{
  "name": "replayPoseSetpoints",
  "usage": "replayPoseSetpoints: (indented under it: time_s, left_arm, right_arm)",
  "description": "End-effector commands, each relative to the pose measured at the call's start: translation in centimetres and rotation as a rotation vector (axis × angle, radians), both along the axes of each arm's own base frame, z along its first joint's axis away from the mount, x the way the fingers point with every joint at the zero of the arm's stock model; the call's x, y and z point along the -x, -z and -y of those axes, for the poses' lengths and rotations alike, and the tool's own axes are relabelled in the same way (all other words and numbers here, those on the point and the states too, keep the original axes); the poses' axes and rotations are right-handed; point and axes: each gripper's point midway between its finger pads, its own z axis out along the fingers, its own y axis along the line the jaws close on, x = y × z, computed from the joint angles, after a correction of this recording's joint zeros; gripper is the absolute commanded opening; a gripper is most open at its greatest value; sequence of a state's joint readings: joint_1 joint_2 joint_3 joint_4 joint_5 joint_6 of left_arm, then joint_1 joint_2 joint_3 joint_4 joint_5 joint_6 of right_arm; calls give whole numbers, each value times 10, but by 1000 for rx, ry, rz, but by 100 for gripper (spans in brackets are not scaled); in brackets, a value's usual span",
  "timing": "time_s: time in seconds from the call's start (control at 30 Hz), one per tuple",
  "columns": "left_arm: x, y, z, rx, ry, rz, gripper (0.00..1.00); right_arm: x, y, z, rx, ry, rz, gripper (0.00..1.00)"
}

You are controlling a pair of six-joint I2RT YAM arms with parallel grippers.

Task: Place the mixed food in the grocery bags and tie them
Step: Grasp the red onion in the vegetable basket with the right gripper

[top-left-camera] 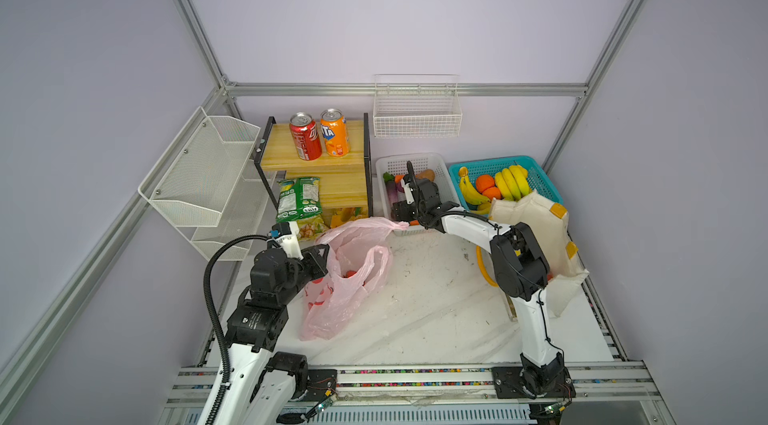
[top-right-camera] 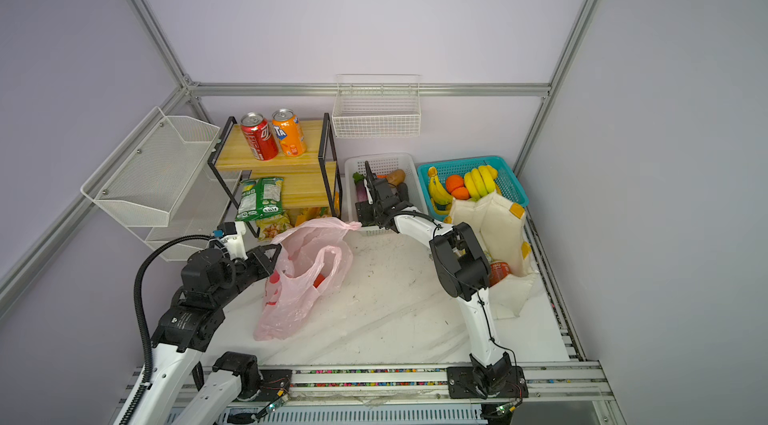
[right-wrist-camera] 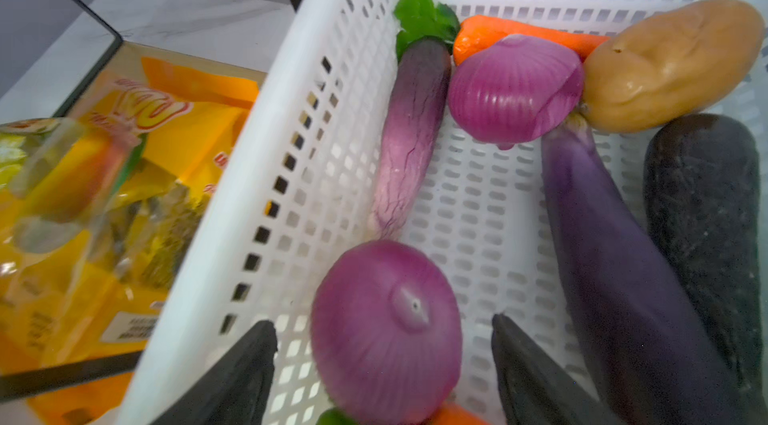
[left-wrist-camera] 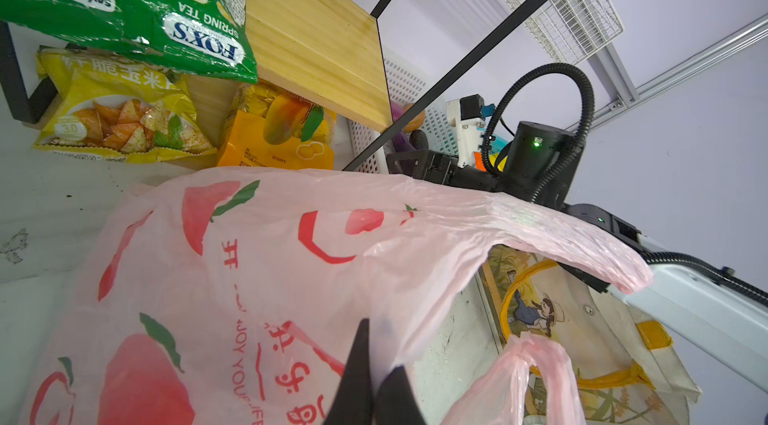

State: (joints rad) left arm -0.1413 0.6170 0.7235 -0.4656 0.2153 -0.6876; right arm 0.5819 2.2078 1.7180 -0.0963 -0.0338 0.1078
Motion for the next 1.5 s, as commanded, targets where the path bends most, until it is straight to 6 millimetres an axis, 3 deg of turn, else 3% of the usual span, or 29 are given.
replayPoseSetpoints:
  time_s: [0.0,0.3,0.53,0.67,0.9,1.07,1.23,1.37,1.47]
  left_arm:
    - [-3,3,-2,-19,-2,19,0]
    - [-5,4,-1,-27,7,25,0]
    - [-5,5,0,-27,10,24,0]
    - [-6,5,0,-28,13,26,0]
    - [-8,5,8,0,50,24,0]
    - [-8,2,10,7,62,32,0]
    - [-7,-3,17,34,95,47,0]
    - [-6,-9,23,60,129,68,0]
    - [-8,-10,25,75,134,71,0]
  right_arm:
    - [-3,9,-1,22,-35,-44,83]
    - [-14,47,-8,94,-67,-129,86]
    - [-34,50,5,72,-26,-126,77]
    - [-40,29,1,21,-58,-87,65]
    - [-34,-55,3,-101,-92,45,51]
    - [-4,-110,16,-205,-110,134,49]
    - [30,-134,32,-252,-114,158,49]
    - [78,-150,54,-334,-94,158,49]
    - [129,-146,59,-443,-150,103,48]
